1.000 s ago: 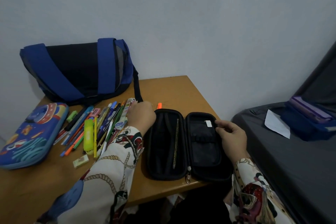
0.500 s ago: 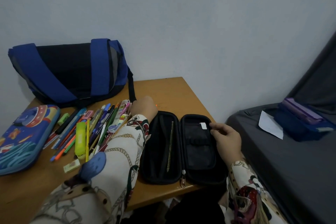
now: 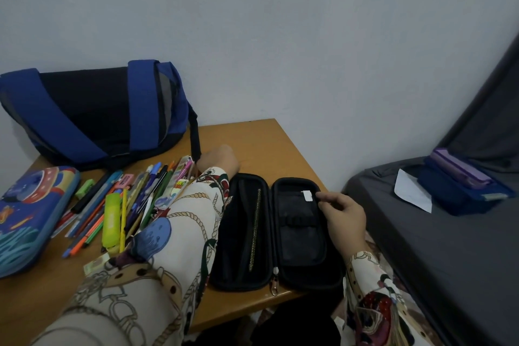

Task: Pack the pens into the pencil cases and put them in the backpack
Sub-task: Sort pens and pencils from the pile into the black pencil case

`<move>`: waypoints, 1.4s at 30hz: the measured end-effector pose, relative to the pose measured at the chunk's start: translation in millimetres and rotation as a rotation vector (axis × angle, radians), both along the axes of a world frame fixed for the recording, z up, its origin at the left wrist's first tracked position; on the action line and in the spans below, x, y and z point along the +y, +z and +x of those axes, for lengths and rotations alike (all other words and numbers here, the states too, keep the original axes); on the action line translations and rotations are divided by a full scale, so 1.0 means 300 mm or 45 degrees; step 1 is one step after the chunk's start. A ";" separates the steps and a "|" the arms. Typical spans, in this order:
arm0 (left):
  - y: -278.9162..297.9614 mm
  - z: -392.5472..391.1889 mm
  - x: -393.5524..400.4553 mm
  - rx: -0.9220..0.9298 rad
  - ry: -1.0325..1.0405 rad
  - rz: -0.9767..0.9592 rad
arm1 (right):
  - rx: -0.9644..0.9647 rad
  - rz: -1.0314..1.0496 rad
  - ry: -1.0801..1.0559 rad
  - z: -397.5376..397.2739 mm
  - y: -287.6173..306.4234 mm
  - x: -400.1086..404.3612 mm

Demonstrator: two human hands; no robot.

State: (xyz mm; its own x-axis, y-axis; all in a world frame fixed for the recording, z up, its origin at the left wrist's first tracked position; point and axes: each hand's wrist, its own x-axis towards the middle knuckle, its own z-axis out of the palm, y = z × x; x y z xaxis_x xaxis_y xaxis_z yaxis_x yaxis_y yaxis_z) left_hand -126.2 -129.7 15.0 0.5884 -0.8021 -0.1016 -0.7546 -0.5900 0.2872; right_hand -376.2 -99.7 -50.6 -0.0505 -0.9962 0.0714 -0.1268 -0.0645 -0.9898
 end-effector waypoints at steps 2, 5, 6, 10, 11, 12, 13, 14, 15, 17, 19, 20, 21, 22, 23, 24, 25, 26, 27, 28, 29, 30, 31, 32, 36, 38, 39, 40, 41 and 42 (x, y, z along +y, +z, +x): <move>-0.003 0.001 -0.007 0.008 -0.010 -0.004 | -0.008 0.005 -0.003 0.000 -0.001 0.000; 0.000 0.011 -0.027 0.018 -0.038 -0.036 | -0.022 -0.002 -0.004 0.003 0.000 0.001; 0.006 0.019 -0.036 0.029 -0.033 -0.070 | -0.026 -0.003 -0.005 0.003 -0.001 0.000; 0.052 0.044 -0.078 0.177 0.067 -0.363 | -0.022 0.003 -0.001 0.000 -0.004 -0.002; 0.070 0.041 -0.080 0.201 0.103 -0.479 | -0.016 0.004 -0.003 -0.001 -0.006 -0.003; 0.088 0.034 -0.079 0.225 0.123 -0.612 | -0.010 0.008 -0.004 -0.001 -0.008 -0.005; 0.104 0.019 -0.076 0.267 0.112 -0.757 | -0.005 0.007 -0.003 -0.001 -0.009 -0.006; 0.116 0.001 -0.074 0.322 0.066 -0.892 | -0.003 0.006 -0.005 -0.001 -0.008 -0.005; 0.123 -0.022 -0.073 0.379 0.001 -0.994 | -0.004 0.004 -0.007 -0.001 -0.007 -0.004; 0.124 -0.072 -0.076 0.455 -0.129 -1.051 | -0.007 0.002 -0.011 -0.001 -0.004 -0.002; 0.104 -0.124 -0.084 0.498 -0.239 -0.980 | -0.012 0.007 -0.009 0.001 -0.002 -0.001; 0.089 -0.150 -0.088 0.511 -0.280 -0.938 | -0.014 0.011 -0.005 0.001 -0.001 0.001; 0.073 -0.176 -0.090 0.515 -0.307 -0.909 | -0.016 0.011 -0.002 0.000 0.000 0.001; 0.057 -0.199 -0.091 0.508 -0.329 -0.891 | -0.024 0.012 0.000 0.000 0.000 0.000; 0.040 -0.217 -0.093 0.489 -0.349 -0.882 | -0.027 0.008 0.005 -0.001 0.000 0.000; 0.026 -0.231 -0.095 0.456 -0.366 -0.877 | -0.025 0.002 0.013 -0.002 -0.001 0.000; 0.015 -0.242 -0.096 0.414 -0.379 -0.871 | -0.021 -0.009 0.025 -0.002 -0.002 0.000; 0.008 -0.248 -0.097 0.370 -0.387 -0.863 | -0.020 -0.018 0.036 0.000 -0.002 0.001; 0.004 -0.252 -0.098 0.335 -0.390 -0.850 | -0.021 -0.027 0.043 0.002 -0.004 0.000; 0.002 -0.254 -0.100 0.319 -0.389 -0.827 | -0.022 -0.033 0.047 0.002 -0.005 0.000; 0.001 -0.256 -0.101 0.318 -0.385 -0.796 | -0.023 -0.036 0.053 0.004 -0.004 0.000; -0.003 -0.256 -0.104 0.327 -0.385 -0.764 | -0.025 -0.036 0.060 0.005 -0.002 0.001; -0.008 -0.258 -0.106 0.339 -0.390 -0.733 | -0.026 -0.040 0.067 0.006 0.000 0.001; -0.014 -0.259 -0.108 0.349 -0.400 -0.700 | -0.026 -0.043 0.071 0.006 0.000 0.001; -0.039 -0.272 -0.108 0.397 -0.441 -0.518 | -0.021 -0.042 0.074 0.004 -0.008 -0.004; -0.046 -0.278 -0.102 0.443 -0.463 -0.431 | -0.013 -0.044 0.059 0.003 -0.018 -0.010; -0.047 -0.280 -0.097 0.463 -0.471 -0.404 | -0.008 -0.046 0.055 0.003 -0.020 -0.012; -0.046 -0.281 -0.094 0.476 -0.480 -0.385 | -0.008 -0.046 0.051 0.004 -0.021 -0.013; -0.043 -0.283 -0.089 0.480 -0.496 -0.362 | -0.013 -0.045 0.049 0.005 -0.021 -0.014; -0.041 -0.285 -0.084 0.478 -0.519 -0.338 | -0.020 -0.043 0.048 0.005 -0.022 -0.014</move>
State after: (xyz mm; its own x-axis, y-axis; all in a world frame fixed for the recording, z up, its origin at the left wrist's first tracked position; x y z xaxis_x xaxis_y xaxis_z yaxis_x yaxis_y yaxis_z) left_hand -211.6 -154.9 2.7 0.1915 -0.9814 -0.0085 -0.7233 -0.1470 0.6747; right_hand -374.8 -104.0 -57.3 -0.0142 -0.9944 0.1045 -0.1081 -0.1024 -0.9889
